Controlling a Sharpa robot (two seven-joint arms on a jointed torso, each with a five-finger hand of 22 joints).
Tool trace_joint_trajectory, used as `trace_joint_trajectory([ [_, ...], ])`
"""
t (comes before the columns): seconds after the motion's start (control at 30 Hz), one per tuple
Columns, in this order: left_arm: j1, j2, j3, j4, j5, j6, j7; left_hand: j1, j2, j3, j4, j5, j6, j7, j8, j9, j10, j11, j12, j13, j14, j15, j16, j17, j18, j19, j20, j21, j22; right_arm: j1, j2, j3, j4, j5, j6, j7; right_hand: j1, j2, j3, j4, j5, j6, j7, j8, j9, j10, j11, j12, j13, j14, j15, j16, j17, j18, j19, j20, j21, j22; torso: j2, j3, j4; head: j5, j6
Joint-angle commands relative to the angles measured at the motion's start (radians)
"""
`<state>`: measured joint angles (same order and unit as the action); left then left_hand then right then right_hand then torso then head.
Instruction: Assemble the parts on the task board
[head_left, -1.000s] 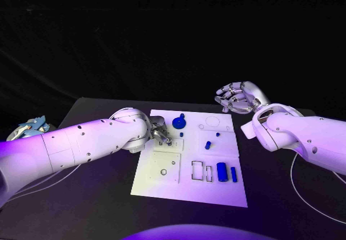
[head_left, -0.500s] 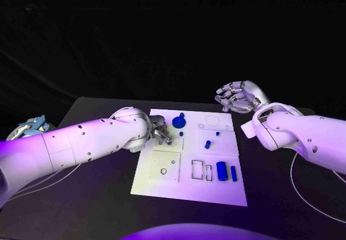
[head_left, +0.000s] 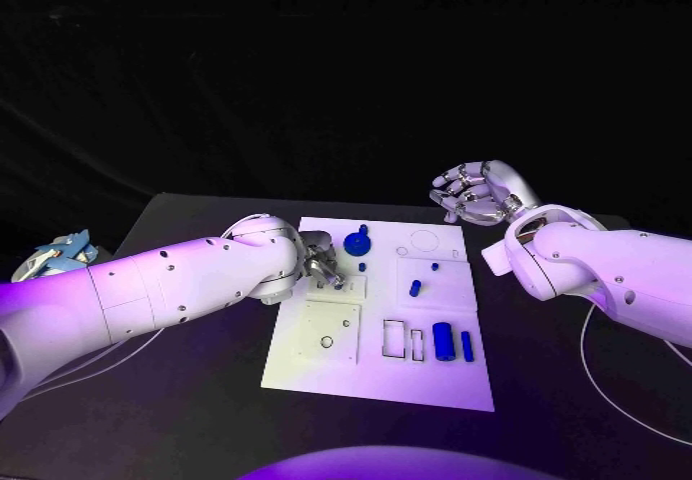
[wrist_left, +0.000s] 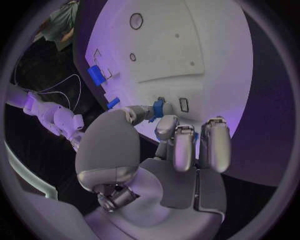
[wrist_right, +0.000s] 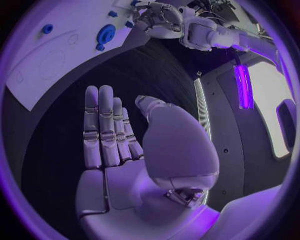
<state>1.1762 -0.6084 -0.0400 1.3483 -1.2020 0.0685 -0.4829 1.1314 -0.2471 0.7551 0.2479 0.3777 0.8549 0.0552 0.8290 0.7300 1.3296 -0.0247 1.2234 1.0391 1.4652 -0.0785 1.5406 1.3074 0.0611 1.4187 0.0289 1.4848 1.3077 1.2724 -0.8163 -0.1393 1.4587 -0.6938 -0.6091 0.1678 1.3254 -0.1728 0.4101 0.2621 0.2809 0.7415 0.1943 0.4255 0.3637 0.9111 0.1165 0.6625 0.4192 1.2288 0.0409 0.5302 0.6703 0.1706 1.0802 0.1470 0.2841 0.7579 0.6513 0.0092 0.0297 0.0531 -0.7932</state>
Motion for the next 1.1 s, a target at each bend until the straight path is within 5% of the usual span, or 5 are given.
trace_joint_trajectory([
  [0.03, -0.002, 0.002, -0.001, -0.001, -0.018, 0.026, -0.009, -0.002, 0.01, 0.204, -0.196, 0.005, 0.005, -0.009, 0.003, 0.001, 0.003, -0.004, -0.003, -0.001, 0.092, -0.006, 0.003, 0.214, -0.009, 0.007, 0.0, 0.005, 0.03, 0.0, -0.002, 0.0, 0.002, 0.003, 0.006, 0.007, -0.001, -0.01, -0.001, -0.003, 0.003, -0.005, 0.004, 0.005, -0.001, -0.004, 0.003, -0.006, -0.001, -0.002, 0.005, -0.006, 0.001, 0.01, -0.002, 0.005, -0.002, -0.001, 0.0, 0.0004, 0.0006, -0.001, 0.0],
  [1.1, -0.002, -0.002, -0.001, 0.004, -0.01, 0.068, -0.018, -0.002, 0.009, 0.208, -0.2, 0.007, 0.003, -0.01, 0.006, 0.004, 0.003, -0.005, -0.003, -0.001, 0.093, -0.007, 0.004, 0.216, -0.01, 0.008, -0.001, 0.005, 0.032, 0.0, -0.003, 0.0, 0.0, 0.003, 0.005, 0.005, -0.007, -0.011, -0.003, -0.002, 0.004, -0.006, 0.005, 0.007, -0.001, -0.004, 0.003, -0.007, -0.006, -0.001, 0.006, -0.013, 0.002, 0.01, -0.001, 0.006, -0.006, -0.006, 0.002, 0.0007, 0.0003, -0.003, -0.005],
])
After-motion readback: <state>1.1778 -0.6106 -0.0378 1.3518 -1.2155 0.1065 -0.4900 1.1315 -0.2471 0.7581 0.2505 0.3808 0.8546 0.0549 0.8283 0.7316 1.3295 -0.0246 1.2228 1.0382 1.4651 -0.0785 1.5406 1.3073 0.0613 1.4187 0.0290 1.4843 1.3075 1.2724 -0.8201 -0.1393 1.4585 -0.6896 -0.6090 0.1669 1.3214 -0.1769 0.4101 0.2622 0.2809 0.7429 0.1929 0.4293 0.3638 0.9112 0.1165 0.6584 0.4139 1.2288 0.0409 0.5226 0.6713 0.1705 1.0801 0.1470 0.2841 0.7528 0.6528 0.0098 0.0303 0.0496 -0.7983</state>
